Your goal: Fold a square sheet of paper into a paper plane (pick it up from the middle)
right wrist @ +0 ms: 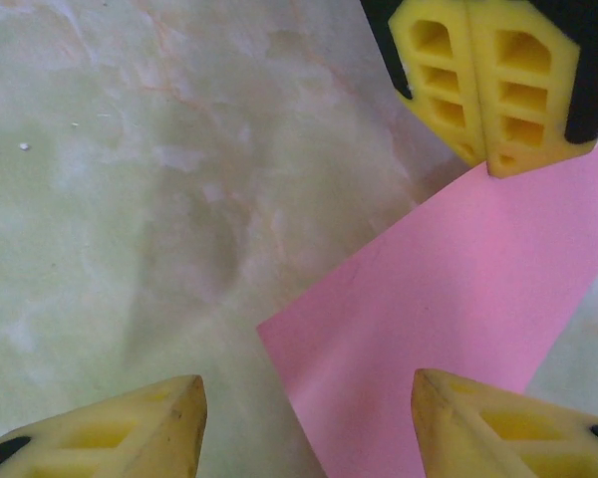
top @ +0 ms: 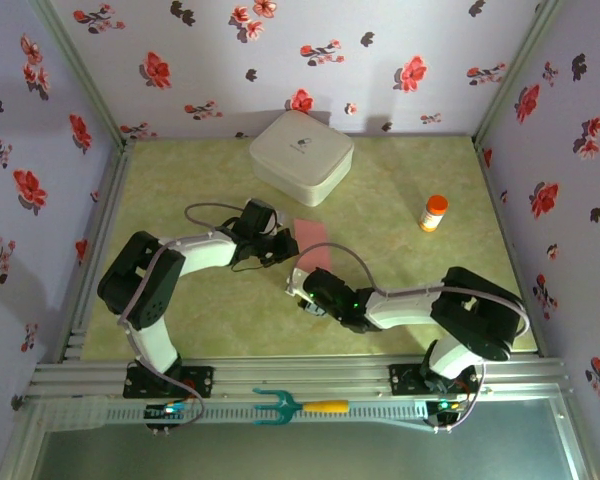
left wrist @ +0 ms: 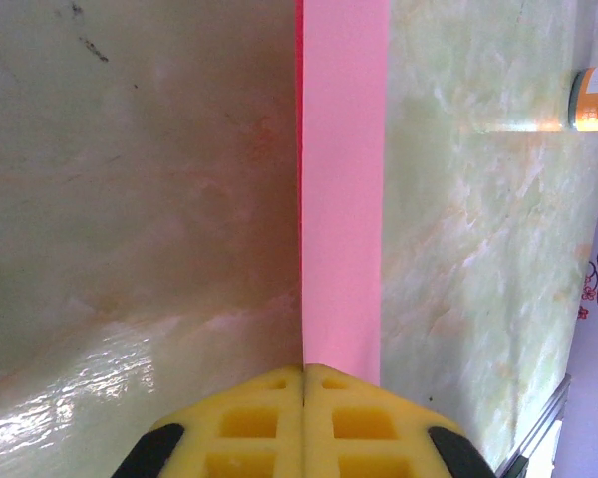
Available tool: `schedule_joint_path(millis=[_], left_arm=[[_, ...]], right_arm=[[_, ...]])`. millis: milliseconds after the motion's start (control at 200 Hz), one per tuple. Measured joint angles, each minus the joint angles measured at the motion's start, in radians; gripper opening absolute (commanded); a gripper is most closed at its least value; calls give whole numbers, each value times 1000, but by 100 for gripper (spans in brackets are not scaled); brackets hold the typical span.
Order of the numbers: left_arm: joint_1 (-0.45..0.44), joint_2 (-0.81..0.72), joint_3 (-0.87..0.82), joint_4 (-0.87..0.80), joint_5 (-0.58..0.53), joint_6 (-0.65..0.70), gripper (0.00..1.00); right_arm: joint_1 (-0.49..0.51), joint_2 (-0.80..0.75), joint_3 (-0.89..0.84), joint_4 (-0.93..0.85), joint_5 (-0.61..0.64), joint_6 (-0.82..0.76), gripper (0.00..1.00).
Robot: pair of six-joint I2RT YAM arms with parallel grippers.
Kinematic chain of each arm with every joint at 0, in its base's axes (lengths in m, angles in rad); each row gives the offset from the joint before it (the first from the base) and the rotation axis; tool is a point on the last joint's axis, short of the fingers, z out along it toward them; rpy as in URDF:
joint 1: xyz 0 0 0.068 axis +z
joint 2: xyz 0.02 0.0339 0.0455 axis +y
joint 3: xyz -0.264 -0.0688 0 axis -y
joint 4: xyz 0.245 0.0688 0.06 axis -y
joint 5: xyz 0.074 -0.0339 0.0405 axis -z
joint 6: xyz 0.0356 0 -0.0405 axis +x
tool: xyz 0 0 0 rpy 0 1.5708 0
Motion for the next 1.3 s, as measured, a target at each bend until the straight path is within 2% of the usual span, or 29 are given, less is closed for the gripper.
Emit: schedule_joint_path(millis=[130,530,1040,1300], left_arm=[[0,0,0,0,0,0,0],[0,0,0,0,0,0,0],[0,0,0,2,0,-3,0],[0,0,-2,2,0,-4,0]], right_arm=[[17,17,0,37,50,-8,53],[19,-11,-13,89,92,6,30],[19,-24,-28,100,99,48,22],[19,-24,-28,99,98,60,7]])
